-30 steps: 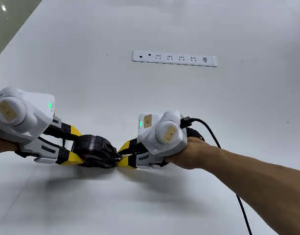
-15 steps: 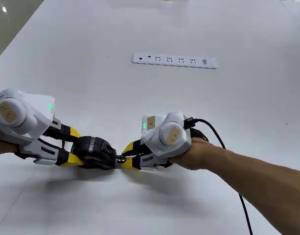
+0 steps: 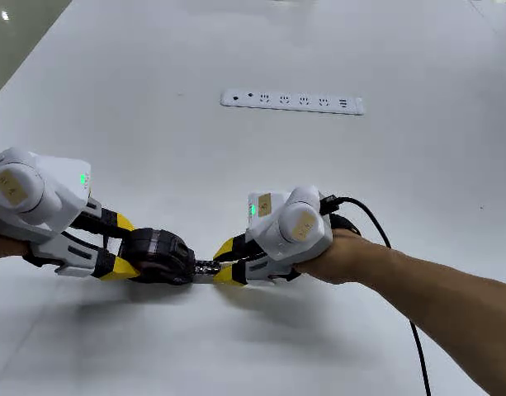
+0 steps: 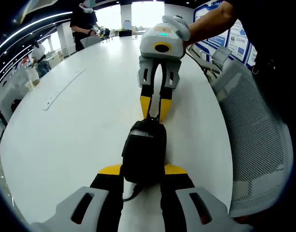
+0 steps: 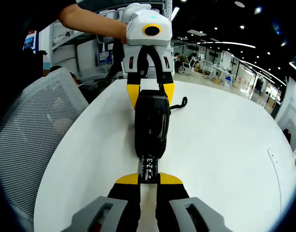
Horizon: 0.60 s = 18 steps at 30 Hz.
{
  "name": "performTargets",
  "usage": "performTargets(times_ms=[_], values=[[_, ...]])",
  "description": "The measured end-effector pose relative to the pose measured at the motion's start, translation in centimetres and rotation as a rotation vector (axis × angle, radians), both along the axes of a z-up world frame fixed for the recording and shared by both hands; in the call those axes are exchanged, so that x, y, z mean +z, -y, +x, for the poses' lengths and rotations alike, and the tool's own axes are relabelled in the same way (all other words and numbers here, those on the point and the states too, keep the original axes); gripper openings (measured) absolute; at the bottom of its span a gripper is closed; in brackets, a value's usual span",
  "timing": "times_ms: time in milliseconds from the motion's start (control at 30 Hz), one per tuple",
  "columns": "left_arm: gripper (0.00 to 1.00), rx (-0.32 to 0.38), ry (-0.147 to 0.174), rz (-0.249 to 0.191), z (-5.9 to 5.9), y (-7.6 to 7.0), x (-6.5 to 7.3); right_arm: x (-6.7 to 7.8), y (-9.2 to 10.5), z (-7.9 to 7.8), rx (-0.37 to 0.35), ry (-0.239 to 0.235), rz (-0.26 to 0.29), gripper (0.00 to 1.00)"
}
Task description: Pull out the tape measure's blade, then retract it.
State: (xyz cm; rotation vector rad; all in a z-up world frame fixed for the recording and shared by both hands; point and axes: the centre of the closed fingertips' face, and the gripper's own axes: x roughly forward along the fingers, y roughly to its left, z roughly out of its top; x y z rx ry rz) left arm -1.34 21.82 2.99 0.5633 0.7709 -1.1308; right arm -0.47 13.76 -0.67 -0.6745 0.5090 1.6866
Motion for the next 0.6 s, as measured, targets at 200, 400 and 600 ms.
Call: performTargets(times_ms=[200, 400, 600], values=[[0.23, 0.001, -0.001, -0.001, 0.0, 0.0, 0.0, 0.1, 0.6, 0.1, -0.002, 0.002, -0.004, 0.07], [0.23, 0.002, -0.003, -0.002, 0.0, 0.0, 0.0, 0.0, 1.2, 0.3, -0.001, 0.005, -0.011, 0.07], [0.23, 0.002, -0.003, -0.003, 0.0, 0.0, 0.0, 0.0, 1.8, 0.3, 0.0, 0.008, -0.016, 0.07]])
